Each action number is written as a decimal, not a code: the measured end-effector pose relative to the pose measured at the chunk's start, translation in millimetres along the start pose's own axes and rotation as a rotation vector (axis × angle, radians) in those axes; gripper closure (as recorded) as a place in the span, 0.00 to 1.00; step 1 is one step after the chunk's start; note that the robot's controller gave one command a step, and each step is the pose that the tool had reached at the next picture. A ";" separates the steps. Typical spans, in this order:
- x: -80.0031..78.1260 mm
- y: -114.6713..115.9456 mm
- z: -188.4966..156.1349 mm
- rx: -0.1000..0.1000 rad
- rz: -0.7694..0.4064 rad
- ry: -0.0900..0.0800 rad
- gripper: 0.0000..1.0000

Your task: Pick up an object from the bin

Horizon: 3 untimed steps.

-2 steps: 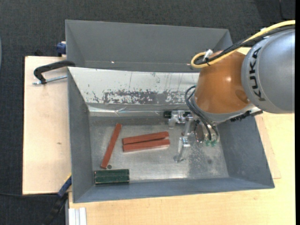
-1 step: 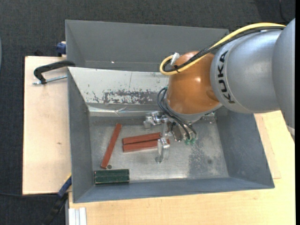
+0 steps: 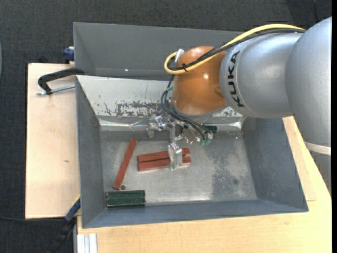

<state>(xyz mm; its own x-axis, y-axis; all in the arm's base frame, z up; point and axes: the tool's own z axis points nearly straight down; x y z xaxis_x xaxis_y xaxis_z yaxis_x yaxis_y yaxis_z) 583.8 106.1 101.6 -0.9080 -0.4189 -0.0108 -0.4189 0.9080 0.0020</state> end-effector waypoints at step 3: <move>73.7 -67.4 -44.2 0.002 -0.079 0.006 1.00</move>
Offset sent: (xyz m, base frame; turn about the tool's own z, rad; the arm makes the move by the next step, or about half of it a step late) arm 0.0000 0.0000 0.0000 0.0000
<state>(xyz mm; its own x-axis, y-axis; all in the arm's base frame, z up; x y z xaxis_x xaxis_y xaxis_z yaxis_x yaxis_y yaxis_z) 544.6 13.7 144.8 -0.8722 -0.4892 -0.0050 -0.4892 0.8722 -0.0010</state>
